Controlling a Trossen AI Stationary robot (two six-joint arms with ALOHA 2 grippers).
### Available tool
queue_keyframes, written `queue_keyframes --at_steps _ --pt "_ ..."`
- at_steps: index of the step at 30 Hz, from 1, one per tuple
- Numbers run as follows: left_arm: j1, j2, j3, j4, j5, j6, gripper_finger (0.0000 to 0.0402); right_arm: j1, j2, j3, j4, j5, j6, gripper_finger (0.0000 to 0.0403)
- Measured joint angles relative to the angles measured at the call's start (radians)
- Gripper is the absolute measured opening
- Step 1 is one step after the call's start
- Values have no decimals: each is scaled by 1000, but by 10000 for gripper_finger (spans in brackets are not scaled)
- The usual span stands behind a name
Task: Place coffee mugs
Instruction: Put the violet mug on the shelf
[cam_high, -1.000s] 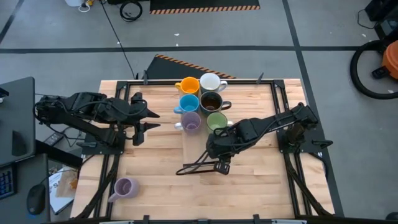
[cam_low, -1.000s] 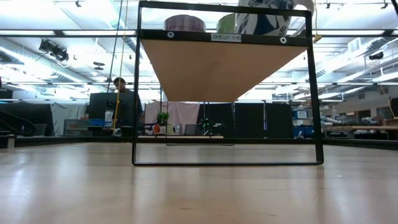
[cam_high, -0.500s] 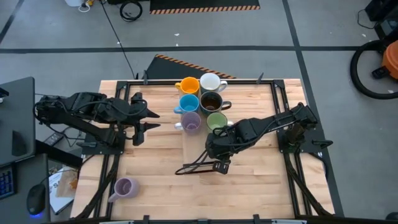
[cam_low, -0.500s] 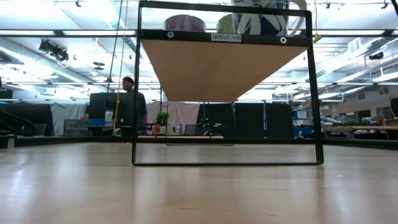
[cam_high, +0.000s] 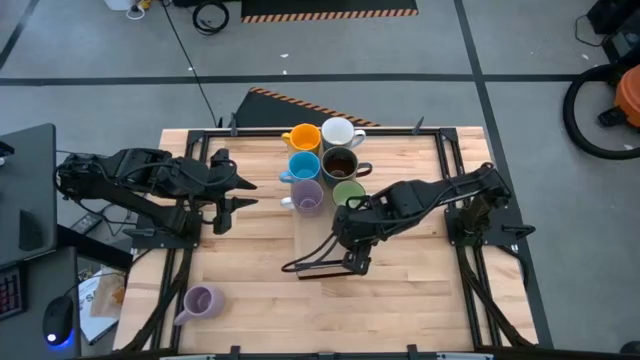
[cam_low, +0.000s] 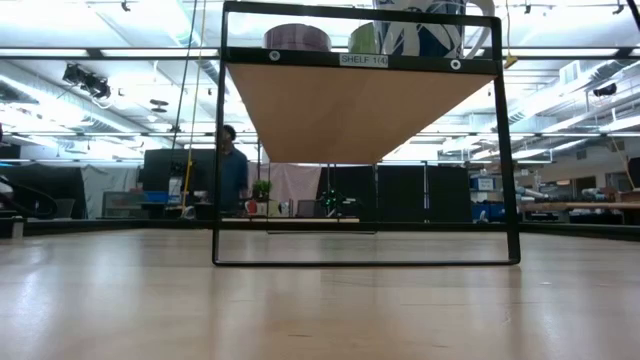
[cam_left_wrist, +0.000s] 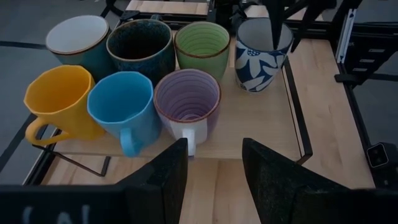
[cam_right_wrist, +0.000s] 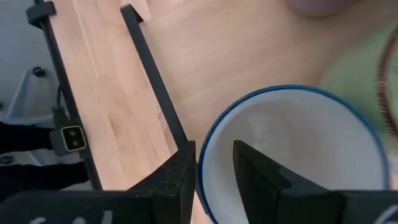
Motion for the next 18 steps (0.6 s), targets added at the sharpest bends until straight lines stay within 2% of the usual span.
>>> queue_keyframes --at_steps 3,5,9,11,13,18 --pt "0 0 0 0 4 -6 160 0 0 47 -41 4 0 113" --pt "0 0 0 0 43 -23 160 0 0 75 -62 13 -5 113" --pt "0 0 0 1 259 -51 160 0 -1 130 -71 29 -50 113" --pt "-4 0 0 1 377 -114 160 -3 -1 153 -72 34 -89 113" --pt "-23 0 0 1 441 -203 160 -8 -1 177 -78 53 -134 113" --pt "-122 6 0 -42 440 -449 160 -33 -1 249 -81 101 -266 113"
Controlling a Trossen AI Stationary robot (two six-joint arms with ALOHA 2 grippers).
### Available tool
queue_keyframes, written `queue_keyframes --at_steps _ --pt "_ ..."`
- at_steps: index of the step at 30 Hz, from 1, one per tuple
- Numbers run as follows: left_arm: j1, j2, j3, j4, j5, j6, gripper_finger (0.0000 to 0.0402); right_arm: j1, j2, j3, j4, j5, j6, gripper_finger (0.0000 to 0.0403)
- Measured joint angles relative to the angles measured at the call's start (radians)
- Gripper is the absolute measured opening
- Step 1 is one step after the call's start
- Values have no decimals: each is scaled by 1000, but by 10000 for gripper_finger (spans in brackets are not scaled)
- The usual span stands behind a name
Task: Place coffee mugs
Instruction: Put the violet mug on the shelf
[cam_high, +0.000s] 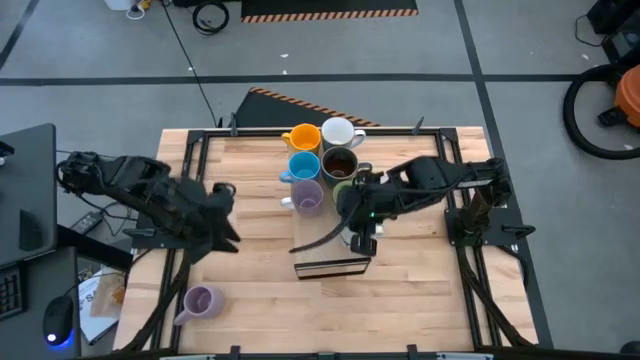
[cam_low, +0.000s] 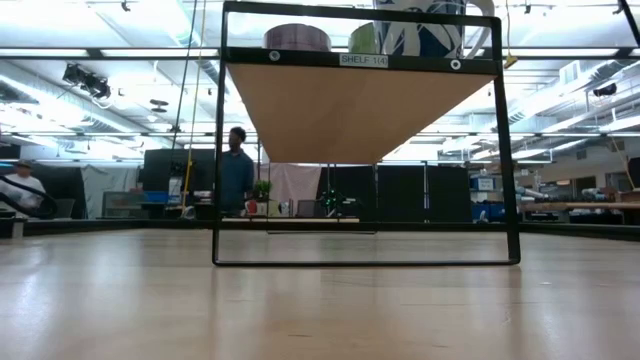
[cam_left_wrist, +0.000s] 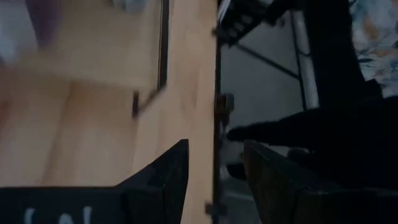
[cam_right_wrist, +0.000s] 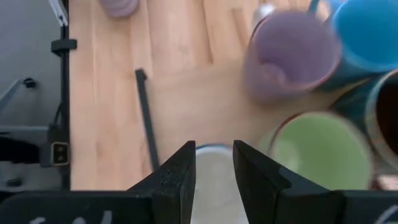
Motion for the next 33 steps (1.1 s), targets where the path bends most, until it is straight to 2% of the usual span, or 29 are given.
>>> queue_keyframes --at_steps 5,11,22,25,33 --pt "-100 48 -1 -109 -80 -210 160 -26 0 67 -14 -10 -110 113" --pt "-188 166 -1 -189 -69 -401 160 -31 -12 84 -94 -15 -219 113" --pt "-301 345 -1 -187 48 -639 160 -31 -97 83 -104 1 -421 112" --pt "-311 356 -1 -167 46 -728 160 -30 -123 83 -101 -2 -463 112" --pt "-356 357 -1 -101 -48 -957 160 -30 -179 82 -105 -58 -501 112"
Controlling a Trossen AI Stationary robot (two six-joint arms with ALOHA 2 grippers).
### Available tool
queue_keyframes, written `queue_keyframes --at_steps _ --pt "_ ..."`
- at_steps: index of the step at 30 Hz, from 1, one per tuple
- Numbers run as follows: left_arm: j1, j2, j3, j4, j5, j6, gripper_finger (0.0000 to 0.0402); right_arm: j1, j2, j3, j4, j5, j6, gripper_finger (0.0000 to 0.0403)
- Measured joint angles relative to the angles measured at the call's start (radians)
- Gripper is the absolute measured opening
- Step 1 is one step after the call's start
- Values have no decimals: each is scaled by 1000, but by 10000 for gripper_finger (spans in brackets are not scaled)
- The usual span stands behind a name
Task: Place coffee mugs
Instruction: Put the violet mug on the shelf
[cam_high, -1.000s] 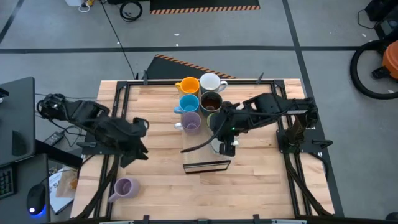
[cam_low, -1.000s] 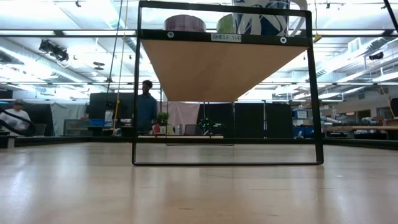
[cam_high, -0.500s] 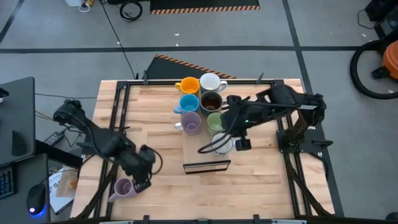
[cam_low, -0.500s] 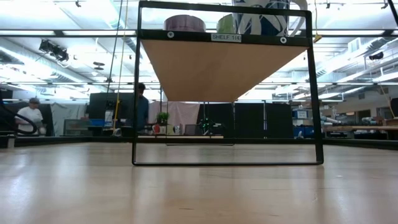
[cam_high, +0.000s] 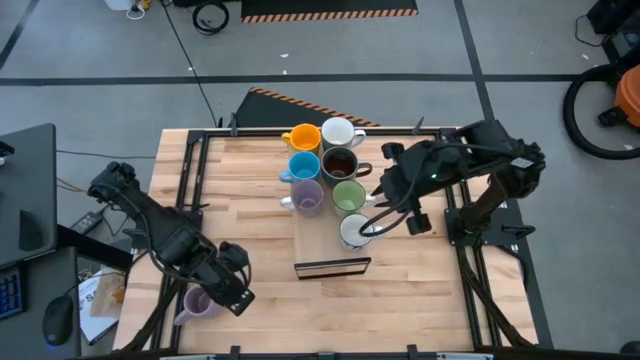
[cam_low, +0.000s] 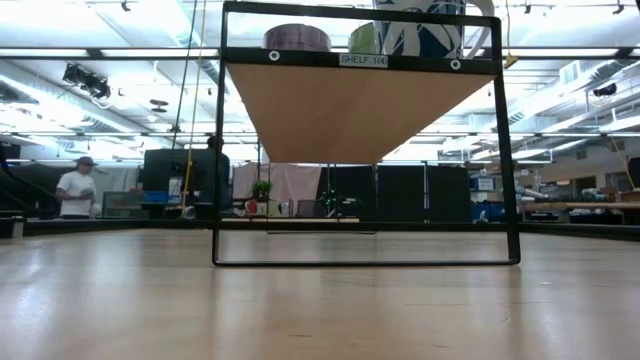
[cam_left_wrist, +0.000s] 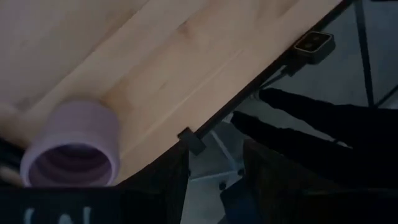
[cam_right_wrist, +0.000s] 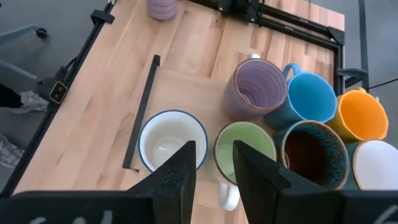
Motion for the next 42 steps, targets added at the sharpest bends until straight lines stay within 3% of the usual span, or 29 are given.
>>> queue_keyframes --at_steps 6,16,30,42 --pt "-38 33 0 -33 11 -95 160 2 -33 0 -22 0 2 112" --pt "-127 166 0 -170 138 -169 160 13 -94 -128 8 0 38 112" --pt "-274 168 -10 -175 -7 -369 131 50 -175 -310 181 0 68 112" --pt "-293 159 -64 -168 -90 -402 121 88 -177 -338 264 -10 110 112"
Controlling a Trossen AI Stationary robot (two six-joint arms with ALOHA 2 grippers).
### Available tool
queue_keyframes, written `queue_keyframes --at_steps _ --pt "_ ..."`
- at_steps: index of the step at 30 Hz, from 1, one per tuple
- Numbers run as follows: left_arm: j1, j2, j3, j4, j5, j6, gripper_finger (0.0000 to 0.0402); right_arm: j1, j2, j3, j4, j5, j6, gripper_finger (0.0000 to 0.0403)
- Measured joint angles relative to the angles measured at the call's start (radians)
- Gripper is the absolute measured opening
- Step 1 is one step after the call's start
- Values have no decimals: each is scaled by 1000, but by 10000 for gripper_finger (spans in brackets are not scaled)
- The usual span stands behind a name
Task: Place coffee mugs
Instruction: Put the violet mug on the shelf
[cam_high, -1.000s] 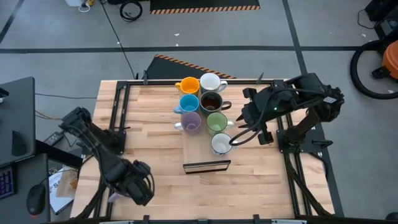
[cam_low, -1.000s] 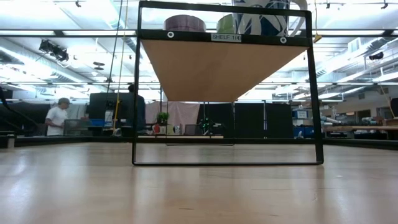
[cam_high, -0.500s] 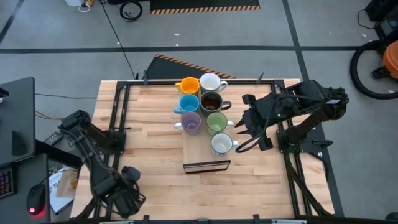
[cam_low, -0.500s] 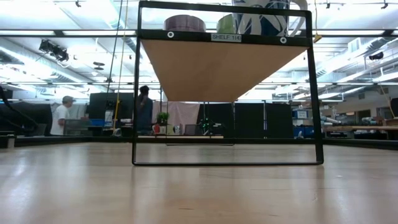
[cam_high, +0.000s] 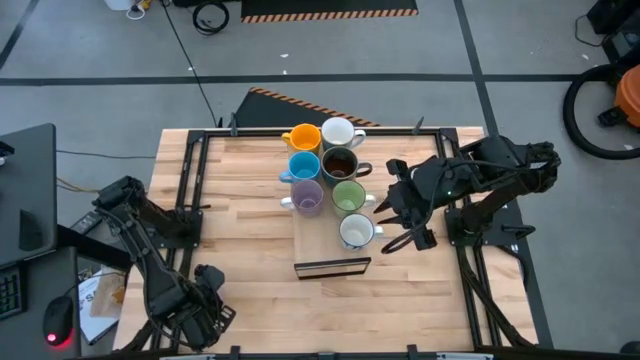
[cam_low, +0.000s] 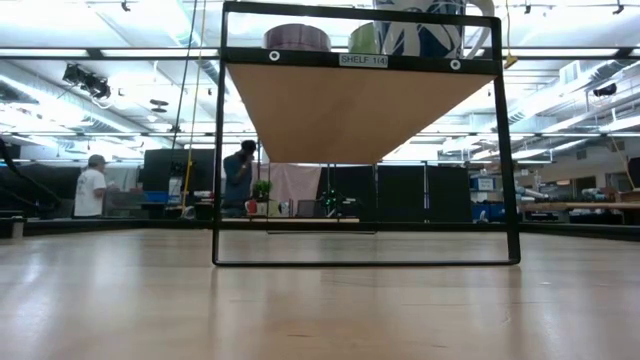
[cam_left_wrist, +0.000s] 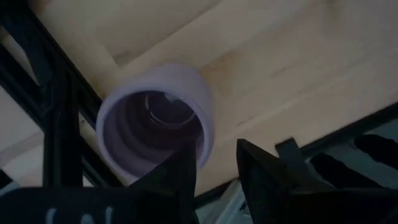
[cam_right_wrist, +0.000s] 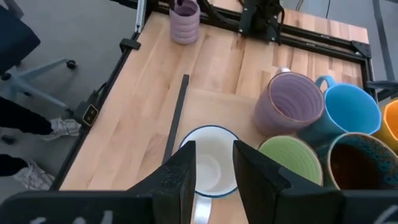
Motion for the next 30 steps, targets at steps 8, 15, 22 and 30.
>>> queue_keyframes --at_steps 8,15,22,30 --pt "-3 -49 -82 72 -25 31 121 21 0 0 -1 15 44 112" --pt "-3 -53 -82 159 16 76 121 21 0 0 -1 41 68 112" --pt "-26 -53 -82 155 11 28 121 21 0 0 -1 69 58 112" --pt "-115 -53 -110 153 -16 -88 121 14 1 0 -1 71 49 112"
